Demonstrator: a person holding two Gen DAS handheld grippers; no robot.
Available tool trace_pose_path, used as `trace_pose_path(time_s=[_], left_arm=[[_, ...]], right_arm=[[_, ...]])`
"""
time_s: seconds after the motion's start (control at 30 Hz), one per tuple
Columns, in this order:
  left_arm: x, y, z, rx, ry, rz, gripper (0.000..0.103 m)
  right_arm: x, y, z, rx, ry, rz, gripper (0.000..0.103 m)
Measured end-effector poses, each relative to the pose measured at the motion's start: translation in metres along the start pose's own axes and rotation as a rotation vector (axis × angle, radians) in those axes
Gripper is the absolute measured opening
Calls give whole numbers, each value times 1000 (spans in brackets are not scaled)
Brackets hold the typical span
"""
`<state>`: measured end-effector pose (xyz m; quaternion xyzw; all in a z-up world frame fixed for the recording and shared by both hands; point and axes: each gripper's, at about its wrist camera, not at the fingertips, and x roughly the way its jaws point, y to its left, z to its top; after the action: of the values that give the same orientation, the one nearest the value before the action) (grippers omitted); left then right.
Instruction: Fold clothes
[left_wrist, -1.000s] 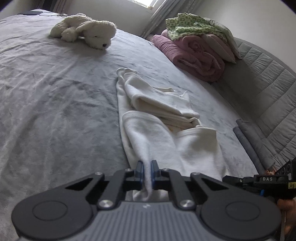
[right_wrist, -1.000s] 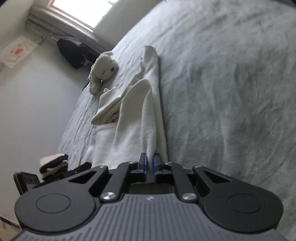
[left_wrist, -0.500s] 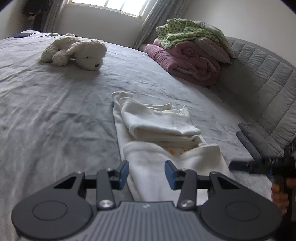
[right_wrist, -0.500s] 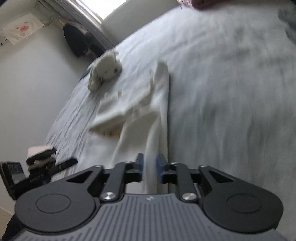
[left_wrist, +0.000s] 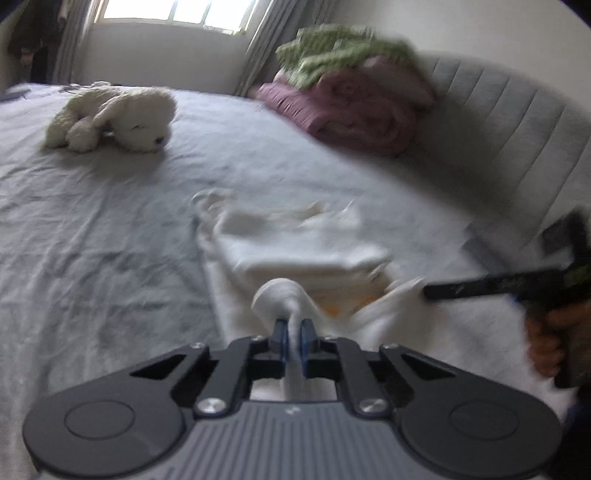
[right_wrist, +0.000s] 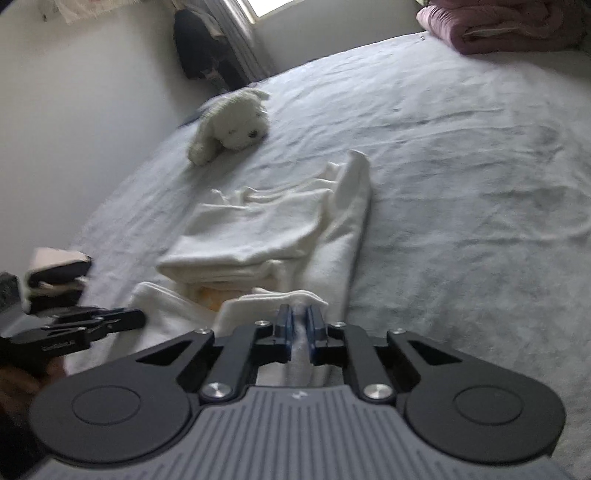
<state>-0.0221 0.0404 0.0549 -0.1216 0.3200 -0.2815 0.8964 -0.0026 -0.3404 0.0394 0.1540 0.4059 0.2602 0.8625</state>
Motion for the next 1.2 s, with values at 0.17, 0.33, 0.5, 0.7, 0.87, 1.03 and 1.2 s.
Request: trace_pose_path(time_s=[0.17, 0.33, 0.5, 0.7, 0.87, 1.03, 1.2], left_arm=[[15, 23, -2, -105, 44, -21, 6], [30, 37, -12, -173, 93, 36, 7], [23, 22, -9, -141, 9, 23, 7], [34, 24, -12, -99, 54, 113, 7], [28, 20, -10, -70, 39, 138, 10], [15, 20, -5, -103, 7, 143, 34], [-8, 7, -6, -57, -48, 174, 35]], right_arm=[[0, -6, 7, 57, 11, 43, 10], [6, -9, 5, 81, 26, 29, 11], [3, -6, 4, 104, 6, 14, 11], [6, -8, 0, 106, 27, -53, 11], [5, -5, -1, 103, 12, -60, 18], [-7, 2, -6, 110, -24, -67, 18], [-34, 25, -18, -10, -93, -118, 18]])
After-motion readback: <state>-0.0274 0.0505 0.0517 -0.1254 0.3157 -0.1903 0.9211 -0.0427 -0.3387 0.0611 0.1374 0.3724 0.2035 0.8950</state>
